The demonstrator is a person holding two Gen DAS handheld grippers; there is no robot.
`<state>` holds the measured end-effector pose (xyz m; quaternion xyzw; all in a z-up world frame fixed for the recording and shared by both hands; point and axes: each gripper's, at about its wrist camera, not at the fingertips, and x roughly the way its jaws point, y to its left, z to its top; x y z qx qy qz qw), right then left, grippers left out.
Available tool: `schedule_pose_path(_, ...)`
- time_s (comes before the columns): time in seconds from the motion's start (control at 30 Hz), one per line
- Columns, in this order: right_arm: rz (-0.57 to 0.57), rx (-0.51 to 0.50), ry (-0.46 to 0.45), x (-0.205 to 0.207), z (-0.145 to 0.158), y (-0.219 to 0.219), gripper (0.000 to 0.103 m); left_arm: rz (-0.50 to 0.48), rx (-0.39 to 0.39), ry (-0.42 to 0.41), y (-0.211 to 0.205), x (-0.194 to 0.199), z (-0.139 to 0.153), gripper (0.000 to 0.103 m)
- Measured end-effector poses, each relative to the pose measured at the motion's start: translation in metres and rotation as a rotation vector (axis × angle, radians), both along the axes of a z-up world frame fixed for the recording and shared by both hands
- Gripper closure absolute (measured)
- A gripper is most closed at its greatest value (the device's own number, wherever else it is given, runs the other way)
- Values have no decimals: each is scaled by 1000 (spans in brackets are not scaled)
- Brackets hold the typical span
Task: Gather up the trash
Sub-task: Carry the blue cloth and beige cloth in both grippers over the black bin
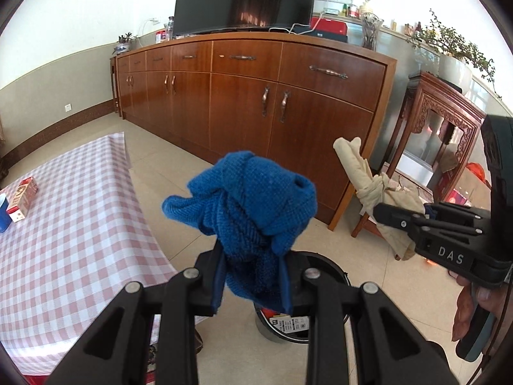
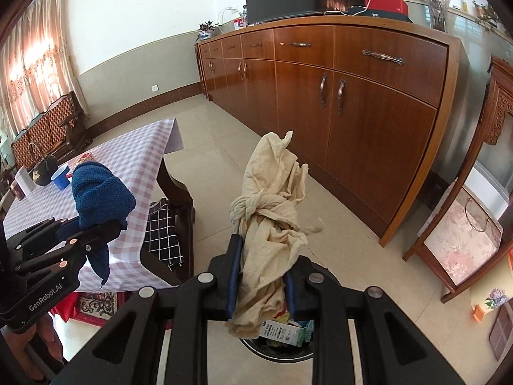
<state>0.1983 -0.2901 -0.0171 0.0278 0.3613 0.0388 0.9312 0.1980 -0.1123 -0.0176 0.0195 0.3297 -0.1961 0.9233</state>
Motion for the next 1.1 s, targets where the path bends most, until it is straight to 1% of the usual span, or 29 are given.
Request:
schedule_pose_path(0.2, -34, 5, 14, -6, -8, -24, 78, -47, 11, 15, -24, 2, -7, 74)
schedule_pose_path(0.53, -68, 14, 53, -8, -27, -46, 78, -97, 23, 56, -52, 7, -25, 74)
schedule_pose_path(0.9, -60, 30, 160, -1, -70, -62, 78, -135, 28, 174, -71, 16, -67, 74)
schedule_pose_path(1.0, -41, 23, 203, 3, -87, -63, 78, -149, 45, 205, -78, 19, -80, 74)
schedule_pose_path(1.1, -19, 34, 253, 8, -106, -67, 78, -183, 73, 268, -88, 25, -103, 74)
